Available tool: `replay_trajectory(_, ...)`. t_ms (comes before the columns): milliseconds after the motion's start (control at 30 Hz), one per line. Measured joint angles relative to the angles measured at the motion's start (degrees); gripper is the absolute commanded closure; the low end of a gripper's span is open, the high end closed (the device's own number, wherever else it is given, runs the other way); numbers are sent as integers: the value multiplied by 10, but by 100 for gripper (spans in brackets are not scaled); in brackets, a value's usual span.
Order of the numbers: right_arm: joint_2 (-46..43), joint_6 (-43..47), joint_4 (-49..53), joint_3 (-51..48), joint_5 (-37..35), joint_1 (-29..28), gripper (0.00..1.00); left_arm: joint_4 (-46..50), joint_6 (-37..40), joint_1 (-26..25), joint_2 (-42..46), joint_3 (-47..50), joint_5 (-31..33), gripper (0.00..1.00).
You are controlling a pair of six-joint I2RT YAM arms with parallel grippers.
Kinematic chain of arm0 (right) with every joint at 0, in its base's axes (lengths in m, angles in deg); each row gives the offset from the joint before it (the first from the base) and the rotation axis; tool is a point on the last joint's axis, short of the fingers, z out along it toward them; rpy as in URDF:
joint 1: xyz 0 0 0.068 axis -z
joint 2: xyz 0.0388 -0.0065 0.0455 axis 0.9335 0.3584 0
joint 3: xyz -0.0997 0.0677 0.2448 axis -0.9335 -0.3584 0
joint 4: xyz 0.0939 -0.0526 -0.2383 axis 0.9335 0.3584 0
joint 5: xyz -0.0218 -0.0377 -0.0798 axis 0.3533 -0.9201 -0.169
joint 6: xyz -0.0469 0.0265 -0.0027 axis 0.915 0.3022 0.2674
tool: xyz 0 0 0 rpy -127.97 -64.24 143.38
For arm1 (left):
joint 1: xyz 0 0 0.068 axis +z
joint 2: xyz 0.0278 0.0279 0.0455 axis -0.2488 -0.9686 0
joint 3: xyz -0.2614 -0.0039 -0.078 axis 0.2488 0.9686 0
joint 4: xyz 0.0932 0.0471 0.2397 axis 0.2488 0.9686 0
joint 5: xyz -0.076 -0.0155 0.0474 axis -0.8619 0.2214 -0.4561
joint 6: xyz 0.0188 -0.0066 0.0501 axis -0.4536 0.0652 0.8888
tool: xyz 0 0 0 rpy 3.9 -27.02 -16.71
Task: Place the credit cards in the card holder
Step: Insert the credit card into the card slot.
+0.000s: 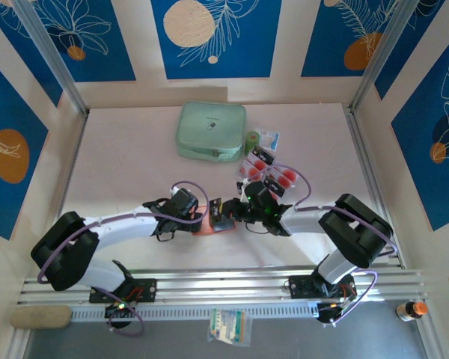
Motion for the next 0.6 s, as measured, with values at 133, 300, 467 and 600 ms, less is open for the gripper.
replay_trajectory(133,10,-6,-11,0,0,0,100,0,0,0,0,0,0,0)
replay_trajectory(300,18,-9,-19,0,0,-4,100,0,0,0,0,1,0,0)
replay_trajectory(467,18,-10,-26,0,0,-5,100,0,0,0,0,1,0,0)
replay_trajectory(600,18,-14,-27,-1,-2,-9,100,0,0,0,0,1,0,0)
